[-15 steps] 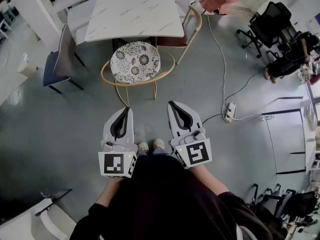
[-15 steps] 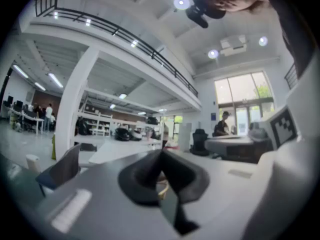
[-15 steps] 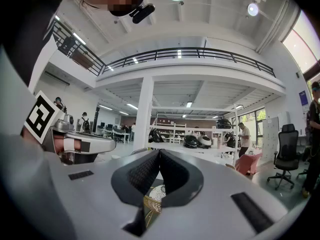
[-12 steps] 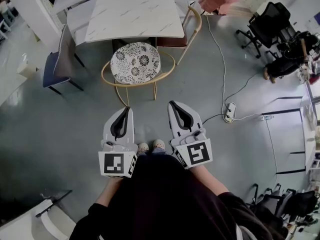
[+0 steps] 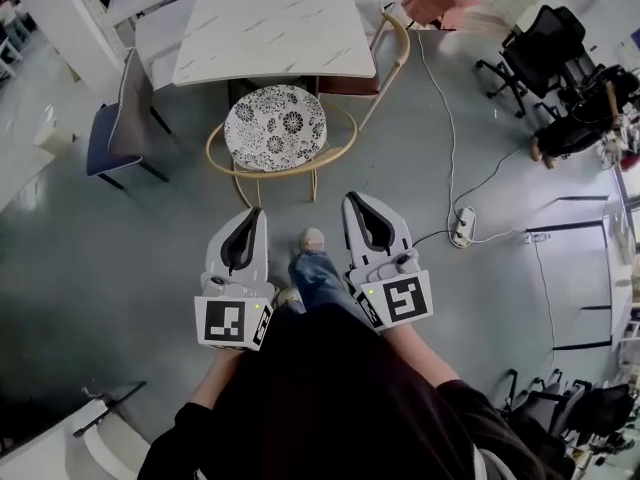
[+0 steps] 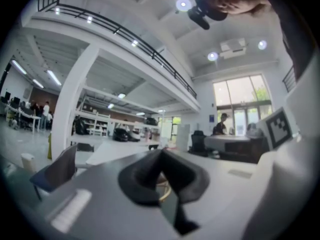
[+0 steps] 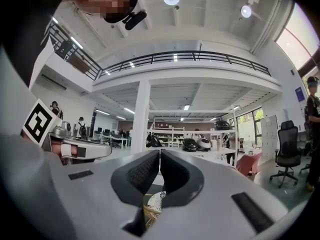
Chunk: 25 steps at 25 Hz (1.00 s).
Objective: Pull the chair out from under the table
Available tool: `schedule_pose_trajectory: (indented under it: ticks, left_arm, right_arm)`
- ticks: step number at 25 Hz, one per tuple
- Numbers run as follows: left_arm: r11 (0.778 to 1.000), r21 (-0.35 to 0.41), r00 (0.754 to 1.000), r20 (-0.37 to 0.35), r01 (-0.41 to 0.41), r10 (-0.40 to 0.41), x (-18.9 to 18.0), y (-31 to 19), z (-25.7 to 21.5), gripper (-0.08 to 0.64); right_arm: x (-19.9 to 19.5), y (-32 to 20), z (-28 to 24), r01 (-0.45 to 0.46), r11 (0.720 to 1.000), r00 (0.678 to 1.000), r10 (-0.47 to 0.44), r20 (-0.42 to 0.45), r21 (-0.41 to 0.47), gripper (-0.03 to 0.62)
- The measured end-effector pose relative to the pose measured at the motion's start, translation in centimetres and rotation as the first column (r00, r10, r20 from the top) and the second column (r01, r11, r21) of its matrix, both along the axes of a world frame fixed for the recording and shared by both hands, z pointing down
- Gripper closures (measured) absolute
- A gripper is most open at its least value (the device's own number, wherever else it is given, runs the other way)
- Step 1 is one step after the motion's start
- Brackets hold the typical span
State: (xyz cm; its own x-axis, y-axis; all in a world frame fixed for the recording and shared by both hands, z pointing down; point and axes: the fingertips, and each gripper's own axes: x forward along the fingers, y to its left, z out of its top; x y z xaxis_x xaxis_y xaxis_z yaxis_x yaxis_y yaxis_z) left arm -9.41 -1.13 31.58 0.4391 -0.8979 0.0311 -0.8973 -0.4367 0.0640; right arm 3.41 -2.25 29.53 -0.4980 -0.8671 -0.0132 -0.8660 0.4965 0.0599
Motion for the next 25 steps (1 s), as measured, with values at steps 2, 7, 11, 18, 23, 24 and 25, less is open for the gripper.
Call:
schedule_pose_trajectory:
  ticks: [2,7,11,18,23,24,25]
  left_arm:
    - [1.0,0.006,1.0,0.002,-0.002,0.002,0.1,-1.0,0.1,0.552]
    - [1.0,-0.011,1.0,0.0,0.02,-0.02,-0.1,-4.8,1.7,0.552]
    - [1.0,-0.012,0.999,0.016,0.029,-0.029,0.4,-8.8,2.1,0.552]
    - [0.997,-0.047,0.995,0.075,0.065,-0.062,1.1,-15.4,4.6,0.552]
    - [0.987,-0.122,0.992,0.081,0.109,-0.099,1.0,-18.7,6.9,0.552]
    - [0.985,-0.136,0.991,0.092,0.111,-0.099,1.1,-19.1,7.5,0.552]
    - [0.983,-0.146,0.989,0.109,0.112,-0.097,1.2,-19.6,8.1,0.552]
  right_arm:
    - [0.0,-1.1,0.0,0.011,1.0,1.0,-0.011,-0.01,0.009,0.57]
    - [-0.3,-5.7,1.4,0.049,0.999,0.998,-0.049,-0.04,-0.001,0.57]
    - [0.0,-9.9,2.4,0.08,0.997,0.994,-0.081,-0.069,-0.014,0.569]
    - [0.7,-16.7,5.3,0.168,0.985,0.974,-0.173,-0.143,-0.044,0.569]
    - [1.1,-19.9,8.3,0.256,0.962,0.94,-0.272,-0.205,-0.098,0.569]
    - [1.2,-20.4,9.1,0.271,0.955,0.931,-0.292,-0.219,-0.12,0.569]
    - [1.3,-20.8,9.9,0.284,0.948,0.922,-0.311,-0.232,-0.141,0.569]
